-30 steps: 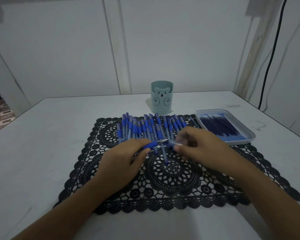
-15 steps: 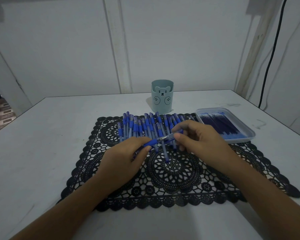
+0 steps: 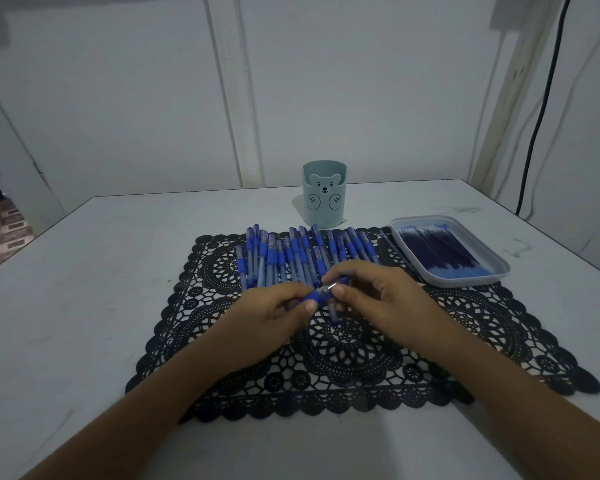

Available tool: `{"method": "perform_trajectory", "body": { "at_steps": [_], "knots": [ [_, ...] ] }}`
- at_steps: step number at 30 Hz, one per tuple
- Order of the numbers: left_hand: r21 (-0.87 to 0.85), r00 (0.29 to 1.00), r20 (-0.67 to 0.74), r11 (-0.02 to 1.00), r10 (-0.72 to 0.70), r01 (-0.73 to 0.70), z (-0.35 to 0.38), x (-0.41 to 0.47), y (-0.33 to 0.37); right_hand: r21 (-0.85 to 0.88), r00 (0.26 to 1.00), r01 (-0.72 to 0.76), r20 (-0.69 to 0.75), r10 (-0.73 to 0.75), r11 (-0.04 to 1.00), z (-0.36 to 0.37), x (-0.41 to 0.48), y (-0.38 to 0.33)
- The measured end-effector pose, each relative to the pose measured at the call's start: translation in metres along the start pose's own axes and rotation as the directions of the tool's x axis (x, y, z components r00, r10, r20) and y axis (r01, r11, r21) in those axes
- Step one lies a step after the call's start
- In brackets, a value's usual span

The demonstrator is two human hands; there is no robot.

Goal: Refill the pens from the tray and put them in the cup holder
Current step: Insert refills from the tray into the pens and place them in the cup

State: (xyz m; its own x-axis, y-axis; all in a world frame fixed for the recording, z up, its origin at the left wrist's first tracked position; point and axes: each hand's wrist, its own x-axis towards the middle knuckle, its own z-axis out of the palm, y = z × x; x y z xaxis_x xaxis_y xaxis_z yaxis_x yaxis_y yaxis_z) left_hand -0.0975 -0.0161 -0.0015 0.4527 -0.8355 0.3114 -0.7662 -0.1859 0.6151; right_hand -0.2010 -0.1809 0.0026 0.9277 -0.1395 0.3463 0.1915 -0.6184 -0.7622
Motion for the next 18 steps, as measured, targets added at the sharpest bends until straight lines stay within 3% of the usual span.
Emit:
{"method": "perform_trajectory", "body": {
  "at_steps": [4, 8, 12, 14, 18],
  "knots": [
    [0.213, 0.997, -0.050, 0.976, 0.055, -0.043, -0.003, 0.007, -0.001, -0.236, 0.991, 0.081, -0.081, -0.103, 0.968, 0.001, 0.004, 0.010],
    [0.238, 0.977, -0.213, 0.970, -0.004, 0.056, -0.030, 0.030, 0.009, -0.487, 0.966, -0.053, -0.246, -0.079, 0.872, -0.011, 0.008, 0.033],
    [0.056, 0.888, -0.456, 0.993, -0.066, 0.103, -0.071, 0.093, 0.037, -0.676, 0.997, -0.070, -0.076, 0.025, 0.734, -0.003, 0.011, 0.050],
    [-0.050, 0.843, -0.529, 0.995, -0.096, 0.082, -0.087, 0.134, 0.042, -0.662, 0.998, -0.068, -0.051, 0.046, 0.747, -0.002, 0.011, 0.050],
    [-0.031, 0.782, -0.615, 0.994, -0.101, 0.104, -0.089, 0.196, 0.036, -0.652, 0.998, -0.063, -0.038, 0.050, 0.755, -0.005, 0.009, 0.047]
  ]
}}
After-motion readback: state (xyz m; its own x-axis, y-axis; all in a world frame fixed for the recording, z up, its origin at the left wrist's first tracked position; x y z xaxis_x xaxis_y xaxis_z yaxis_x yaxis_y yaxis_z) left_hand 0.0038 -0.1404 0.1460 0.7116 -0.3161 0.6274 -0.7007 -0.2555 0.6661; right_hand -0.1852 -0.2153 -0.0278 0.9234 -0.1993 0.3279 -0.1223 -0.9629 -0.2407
